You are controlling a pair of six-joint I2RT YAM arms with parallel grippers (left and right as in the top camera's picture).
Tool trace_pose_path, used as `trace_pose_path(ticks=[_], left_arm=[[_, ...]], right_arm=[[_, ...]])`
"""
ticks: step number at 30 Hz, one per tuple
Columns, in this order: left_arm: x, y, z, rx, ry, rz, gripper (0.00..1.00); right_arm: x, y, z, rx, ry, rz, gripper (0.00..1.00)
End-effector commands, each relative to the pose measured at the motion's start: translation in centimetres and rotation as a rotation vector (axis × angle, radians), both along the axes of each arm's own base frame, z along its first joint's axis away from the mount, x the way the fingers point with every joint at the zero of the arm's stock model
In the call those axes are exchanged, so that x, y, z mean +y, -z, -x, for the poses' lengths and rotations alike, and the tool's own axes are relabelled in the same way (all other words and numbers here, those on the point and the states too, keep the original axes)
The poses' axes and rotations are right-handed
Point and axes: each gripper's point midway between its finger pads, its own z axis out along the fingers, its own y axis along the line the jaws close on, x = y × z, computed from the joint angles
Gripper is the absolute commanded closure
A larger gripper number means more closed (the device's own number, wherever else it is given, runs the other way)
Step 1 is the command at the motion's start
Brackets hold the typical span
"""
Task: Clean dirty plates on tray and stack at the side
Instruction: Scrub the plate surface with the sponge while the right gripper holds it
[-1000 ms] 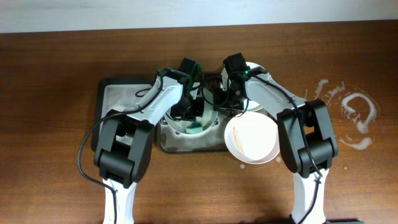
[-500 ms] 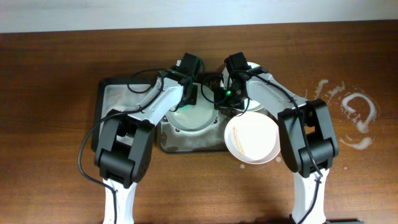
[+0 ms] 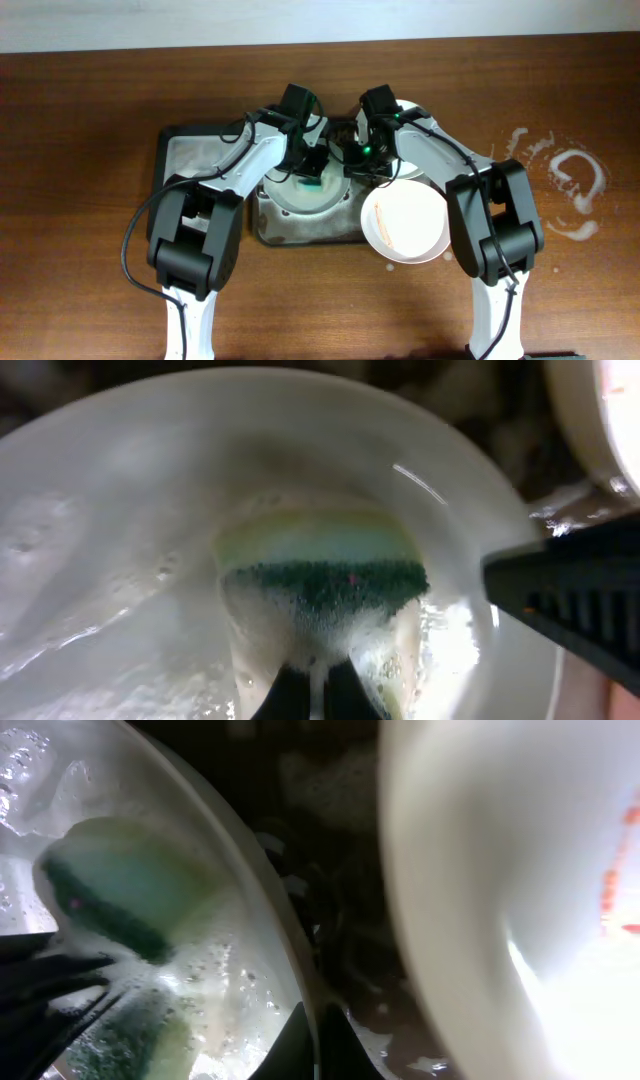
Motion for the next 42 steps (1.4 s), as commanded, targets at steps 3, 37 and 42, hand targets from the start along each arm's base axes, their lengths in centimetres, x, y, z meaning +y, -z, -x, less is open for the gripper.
trace_pose_path(ticks=[3, 37, 42], left_arm=[[1.1, 3.8, -1.5, -0.037, -0.074, -0.102, 0.99], [13.7, -2.6, -3.7, -0.259, -0.402, -0.846, 0.99], [9.7, -6.0, -5.0, -0.245, -0.385, -0.671, 0.99]], right_arm=[[-0.2, 1.1, 0.6, 0.024, -0.011, 0.011, 0.96], [-0.2, 1.1, 0.6, 0.023, -0.01, 0.012, 0.96], [-0.2, 1.1, 0.6, 0.023, -0.01, 0.012, 0.96]])
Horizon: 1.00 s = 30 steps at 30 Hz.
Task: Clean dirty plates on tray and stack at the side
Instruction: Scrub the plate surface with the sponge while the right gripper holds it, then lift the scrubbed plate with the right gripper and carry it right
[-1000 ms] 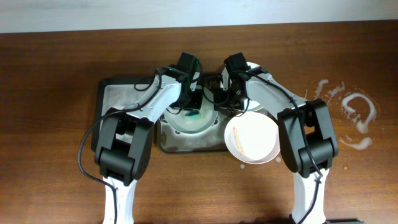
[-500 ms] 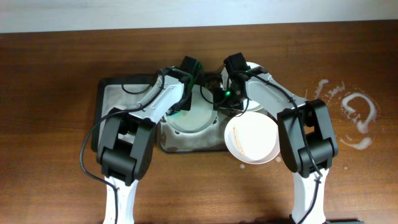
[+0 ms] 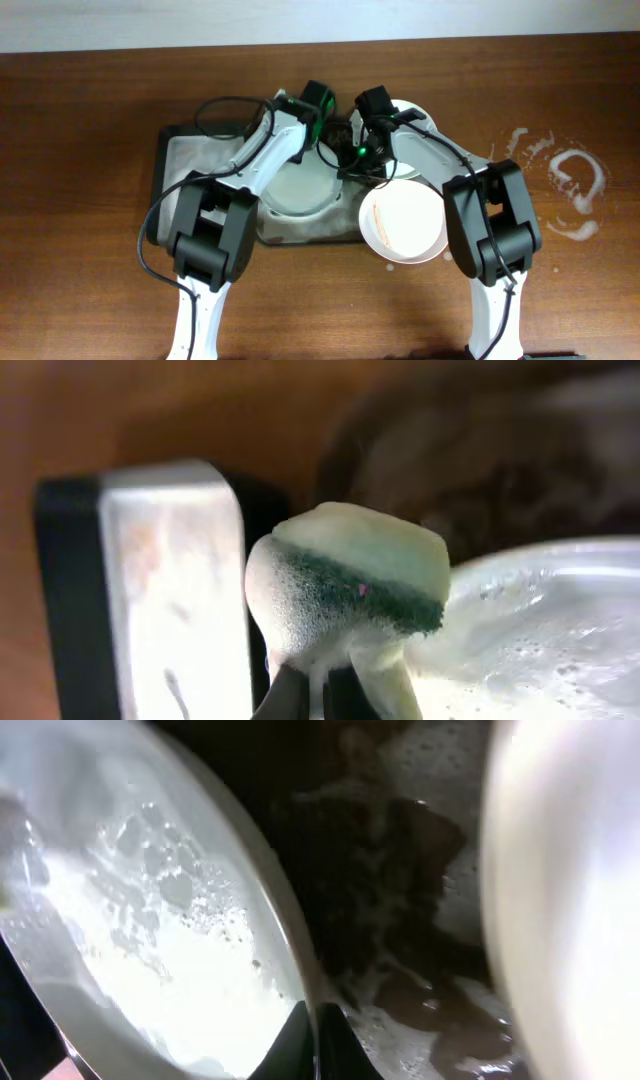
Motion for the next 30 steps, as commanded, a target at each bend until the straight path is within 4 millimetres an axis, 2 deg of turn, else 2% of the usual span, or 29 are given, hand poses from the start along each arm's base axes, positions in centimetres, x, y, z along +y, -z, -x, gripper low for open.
trace_pose_path(ticks=[1, 6, 8, 9, 12, 14, 17, 18, 25, 28, 30], left_arm=[[-1.3, -2.7, -1.0, -0.016, -0.009, 0.088, 0.99], [-3.9, -5.2, -0.5, 0.034, 0.018, 0.25, 0.99], [-4.6, -5.1, -0.3, 0.054, 0.024, 0.295, 0.99], [-4.5, -4.9, 0.0, 0.07, 0.02, 0.306, 0.99], [-3.7, -4.8, 0.1, 0.087, -0.001, 0.312, 0.99], [-3.2, -4.7, -0.1, 0.09, -0.013, 0.326, 0.99], [-2.8, -4.6, -0.2, 0.102, -0.03, 0.363, 0.99], [-3.0, -4.4, -0.2, 0.116, -0.032, 0.397, 0.99], [-4.4, -2.1, 0.7, 0.179, -0.024, 0.473, 0.99], [-5.8, 0.1, 1.8, 0.236, -0.016, 0.556, 0.99], [-7.0, 2.1, 2.7, 0.282, -0.009, 0.629, 0.99]], right_arm=[[-1.3, 1.3, 0.2, 0.013, 0.009, 0.058, 0.96], [-1.3, 0.8, 0.1, 0.002, 0.009, 0.055, 0.96], [-1.2, -1.4, -0.3, -0.045, 0.01, 0.043, 0.96], [-1.6, -3.6, -0.8, -0.102, 0.017, 0.059, 0.96], [-3.7, -7.8, -1.2, -0.209, 0.059, 0.151, 0.96], [-5.5, -10.8, -0.8, -0.268, 0.091, 0.221, 0.96], [-8.2, -13.7, 0.2, -0.327, 0.119, 0.341, 0.96], [-9.8, -14.9, 0.6, -0.351, 0.144, 0.414, 0.96], [-16.2, -20.4, 2.1, -0.495, 0.268, 0.751, 0.96], [-17.5, -22.2, 2.8, -0.554, 0.331, 0.92, 0.96], [-16.5, -23.4, 3.2, -0.623, 0.324, 0.999, 0.96]])
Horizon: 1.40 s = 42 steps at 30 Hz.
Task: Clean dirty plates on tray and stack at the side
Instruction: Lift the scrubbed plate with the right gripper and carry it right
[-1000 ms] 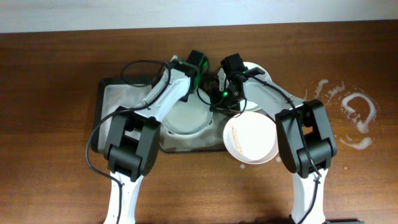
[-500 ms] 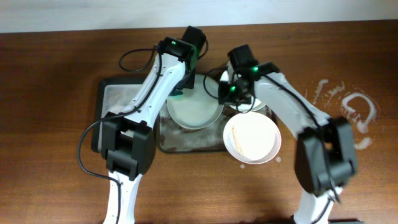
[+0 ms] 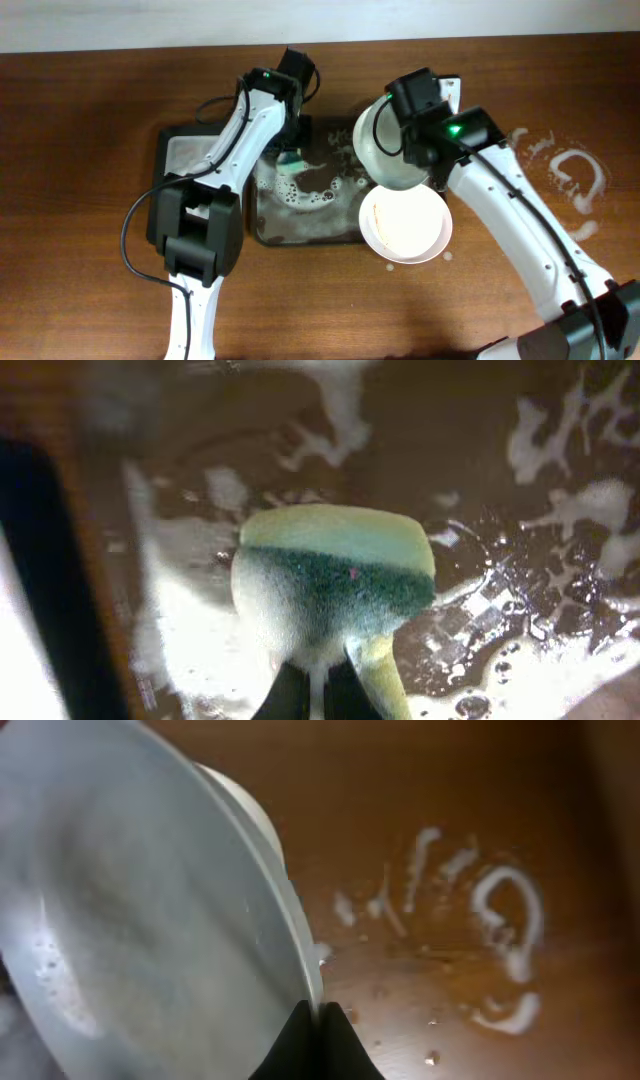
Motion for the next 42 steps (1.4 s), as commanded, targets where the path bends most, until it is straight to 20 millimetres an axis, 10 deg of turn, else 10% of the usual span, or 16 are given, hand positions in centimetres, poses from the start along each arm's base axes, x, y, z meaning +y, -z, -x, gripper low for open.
trace_pose_path(ticks=[1, 9, 27, 35, 42], left_arm=[[-1.8, 3.6, 2.1, 0.103, 0.003, 0.13, 0.99], [-3.0, 6.2, 3.1, 0.129, 0.014, 0.21, 0.99], [-3.0, 6.5, 3.3, 0.126, 0.023, 0.178, 0.99], [-2.6, 7.2, 3.3, 0.13, 0.019, 0.152, 0.99], [-2.4, 8.4, 3.6, 0.153, 0.016, 0.143, 0.99]], right_arm=[[0.5, -3.7, 0.5, -0.156, 0.026, 0.187, 0.96], [2.0, -8.9, 1.5, -0.442, 0.124, 0.365, 0.96], [4.0, -9.8, -1.6, -0.458, 0.038, 0.461, 0.96], [-0.1, -7.5, 6.7, -0.36, 0.198, 0.386, 0.96], [-1.2, -6.9, 8.5, -0.28, 0.22, 0.401, 0.96]])
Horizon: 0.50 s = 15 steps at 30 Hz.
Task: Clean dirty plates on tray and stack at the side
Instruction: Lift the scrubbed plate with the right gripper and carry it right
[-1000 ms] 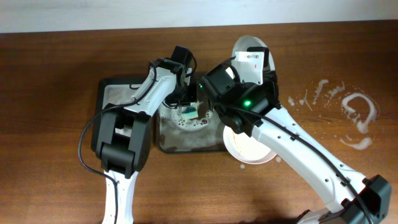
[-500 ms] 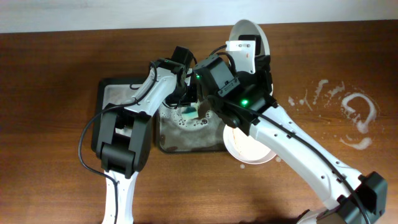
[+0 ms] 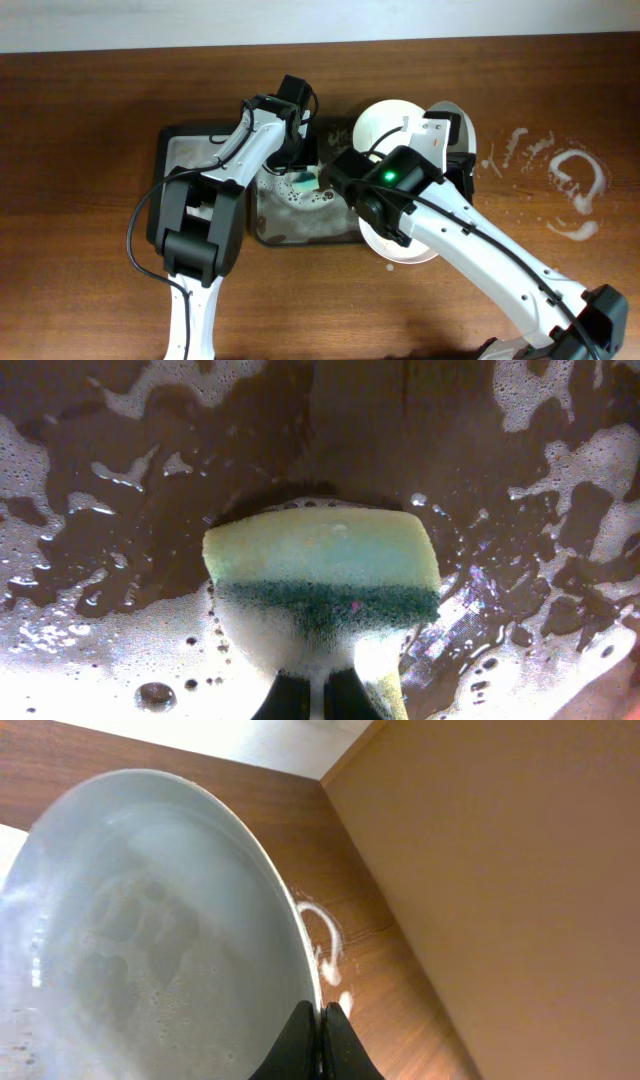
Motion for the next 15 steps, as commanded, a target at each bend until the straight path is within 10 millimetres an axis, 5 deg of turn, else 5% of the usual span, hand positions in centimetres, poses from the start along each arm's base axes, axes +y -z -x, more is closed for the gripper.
trace_pose_path(ticks=[1, 8, 15], left_arm=[[0.2, 3.3, 1.6, 0.08, 0.0, -0.036, 0.99], [0.0, 3.3, 1.4, 0.069, 0.002, -0.031, 0.99], [0.0, 3.3, 1.4, 0.067, 0.002, -0.03, 0.99]], right_arm=[[-0.3, -0.1, 0.9, -0.012, 0.027, -0.059, 0.96], [0.2, 1.8, 1.9, 0.129, 0.021, -0.111, 0.96], [-0.7, -2.0, 1.1, -0.049, -0.007, -0.055, 0.96]])
